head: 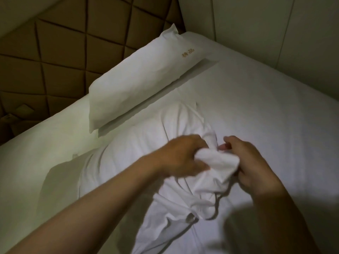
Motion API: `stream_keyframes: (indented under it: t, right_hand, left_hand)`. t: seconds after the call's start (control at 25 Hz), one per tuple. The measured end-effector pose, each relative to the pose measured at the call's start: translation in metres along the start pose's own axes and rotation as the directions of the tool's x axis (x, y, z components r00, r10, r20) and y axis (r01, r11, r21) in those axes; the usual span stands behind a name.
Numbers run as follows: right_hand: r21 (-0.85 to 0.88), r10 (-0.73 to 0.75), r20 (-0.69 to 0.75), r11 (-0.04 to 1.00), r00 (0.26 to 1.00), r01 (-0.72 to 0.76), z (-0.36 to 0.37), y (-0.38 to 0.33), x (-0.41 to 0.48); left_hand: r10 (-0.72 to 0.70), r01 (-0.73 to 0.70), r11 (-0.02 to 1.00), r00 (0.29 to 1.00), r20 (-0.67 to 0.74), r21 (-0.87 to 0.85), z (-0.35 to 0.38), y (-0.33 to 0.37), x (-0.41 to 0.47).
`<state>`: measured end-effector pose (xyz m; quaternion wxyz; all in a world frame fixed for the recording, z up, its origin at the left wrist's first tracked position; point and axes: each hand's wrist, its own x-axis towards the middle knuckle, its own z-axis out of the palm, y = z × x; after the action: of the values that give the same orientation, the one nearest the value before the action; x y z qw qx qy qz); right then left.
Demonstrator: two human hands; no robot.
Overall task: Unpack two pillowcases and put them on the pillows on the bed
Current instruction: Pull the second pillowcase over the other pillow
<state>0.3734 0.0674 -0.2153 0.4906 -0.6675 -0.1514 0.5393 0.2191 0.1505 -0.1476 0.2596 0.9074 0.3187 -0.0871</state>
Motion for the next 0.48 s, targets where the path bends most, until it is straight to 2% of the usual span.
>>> stream_keyframes:
  t: [0.08,0.12,0.2,0.28,0.36,0.4,0.44,0.48]
  right_hand:
    - [-0.287,0.145,0.067,0.950,0.987,-0.120,0.004,0.003,0.002]
    - [-0.397,0.195,0.089,0.906,0.977,-0.145,0.009,0.006,0.003]
    - [-0.488,0.256,0.168,0.861,0.952,-0.145,0.019,0.008,0.004]
    - [-0.482,0.236,0.235,0.871,0.943,-0.098,0.023,0.009,0.004]
    - [-0.459,0.206,0.246,0.886,0.947,-0.073,0.029,0.013,0.001]
    - [-0.454,0.192,0.243,0.889,0.951,-0.063,0.032,0.016,-0.001]
    - [-0.454,0.177,0.240,0.890,0.955,-0.051,0.035,0.020,-0.002]
    - [-0.463,0.165,0.232,0.886,0.959,-0.040,0.036,0.024,0.000]
  left_hand:
    - [0.164,-0.170,0.970,0.985,0.045,0.175,0.027,0.009,-0.006]
    - [0.202,-0.209,0.963,0.978,0.057,0.170,0.036,0.008,-0.007]
    - [0.223,-0.226,0.971,0.974,0.043,0.082,0.040,0.005,-0.012]
    - [0.090,-0.098,0.986,0.994,-0.064,-0.133,0.034,0.002,-0.019]
    - [-0.184,0.088,0.897,0.966,-0.184,-0.433,0.023,-0.001,-0.027]
    - [-0.292,0.147,0.852,0.930,-0.222,-0.503,0.018,-0.002,-0.029]
    - [-0.342,0.195,0.873,0.898,-0.275,-0.447,0.012,-0.005,-0.030]
    - [-0.339,0.251,0.928,0.876,-0.343,-0.276,0.005,-0.010,-0.029]
